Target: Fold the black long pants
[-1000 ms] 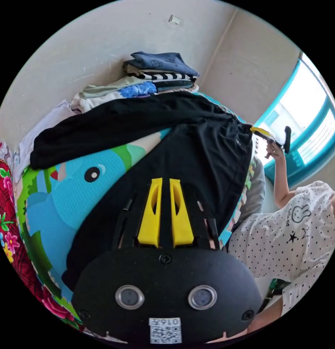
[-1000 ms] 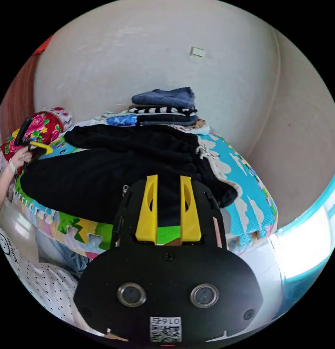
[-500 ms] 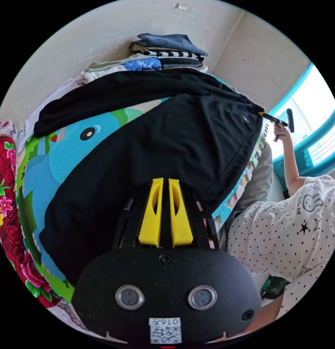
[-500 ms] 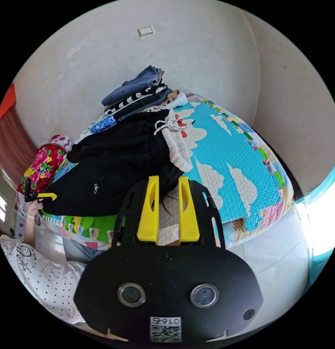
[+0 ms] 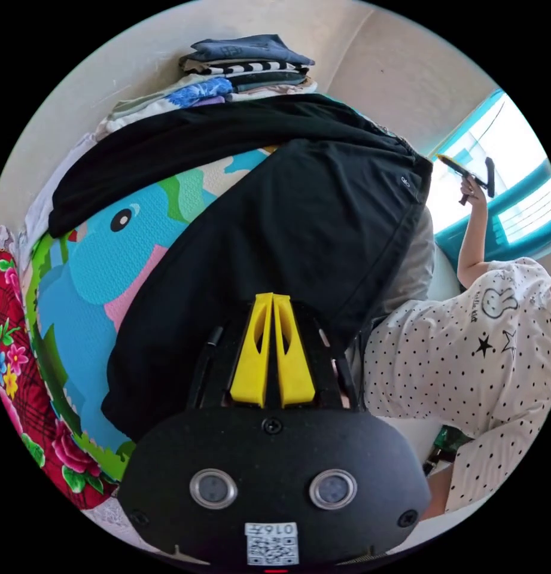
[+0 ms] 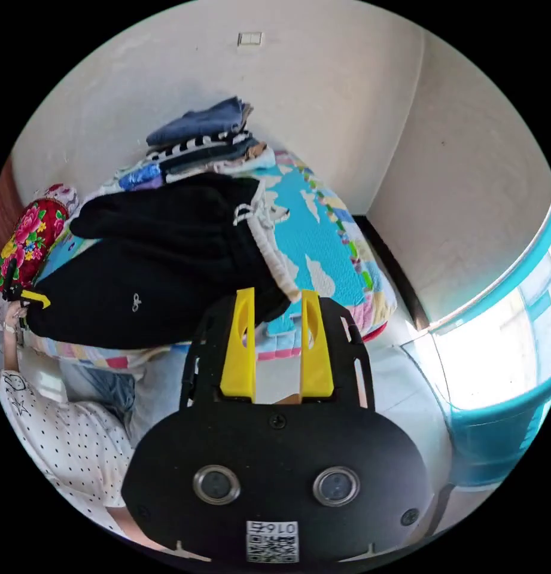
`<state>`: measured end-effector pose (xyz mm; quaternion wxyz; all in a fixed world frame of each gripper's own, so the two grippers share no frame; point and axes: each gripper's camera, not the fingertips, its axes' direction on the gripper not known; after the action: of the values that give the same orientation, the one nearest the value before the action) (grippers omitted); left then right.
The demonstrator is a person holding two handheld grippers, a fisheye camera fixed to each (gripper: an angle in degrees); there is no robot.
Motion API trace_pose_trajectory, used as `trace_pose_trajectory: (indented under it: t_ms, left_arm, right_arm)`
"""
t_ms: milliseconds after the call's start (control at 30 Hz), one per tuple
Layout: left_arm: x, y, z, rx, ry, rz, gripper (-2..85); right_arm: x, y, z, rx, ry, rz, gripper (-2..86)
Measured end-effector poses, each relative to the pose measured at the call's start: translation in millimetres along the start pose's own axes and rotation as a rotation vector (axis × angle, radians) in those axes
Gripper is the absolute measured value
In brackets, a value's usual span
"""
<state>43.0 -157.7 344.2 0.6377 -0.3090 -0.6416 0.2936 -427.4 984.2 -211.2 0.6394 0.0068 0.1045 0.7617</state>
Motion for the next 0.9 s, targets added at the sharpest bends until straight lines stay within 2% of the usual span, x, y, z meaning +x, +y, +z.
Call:
trace_pose_trajectory:
  t_ms: [67,133,267,367,467,600,633,733,833,900]
  left_arm:
    - [10,-4,-4,0.059,-0.036,0.001,-1.0]
    - [20,-9,-2,0.103,-0.082,-0.011,-1.0]
    - [38,-21,11,0.2,-0.161,-0.089,-1.0]
    - [52,-27,22,0.237,-0.181,-0.128,-1.0]
    - [62,-30,43,0.161,-0.243,-0.144,-1.0]
    - [80,-19,49,0.22,-0.332,-0.104,-1.0]
    - [81,-18,50,0.22,-0.338,-0.102,-1.0]
    - [84,-17,52,0.212,-0.346,-0.099,-1.0]
    - [81,-14,53,0.222,-0.315,-0.111,-1.0]
    - [78,-11,54,0.228,-0.295,-0.119,-1.0]
  right_arm:
    - [-17,-23,-21,0.228,0.018,-0.031,7.1]
    - [-35,-55,-9,0.257,0.01,-0.115,7.8]
    - [-67,-147,89,0.124,-0.049,-0.246,12.2]
    - [-69,-206,180,-0.008,-0.06,-0.167,12.5]
    - [-66,-246,267,-0.181,-0.118,-0.086,12.6]
    - [-70,-272,338,-0.33,-0.149,-0.059,10.8]
    - [-72,-279,348,-0.344,-0.177,-0.045,8.7]
    - [-79,-303,344,-0.255,-0.064,-0.065,1.7]
    - [-82,-327,334,-0.166,-0.013,-0.059,0.3]
    - [-89,-337,337,-0.176,-0.017,-0.054,0.0]
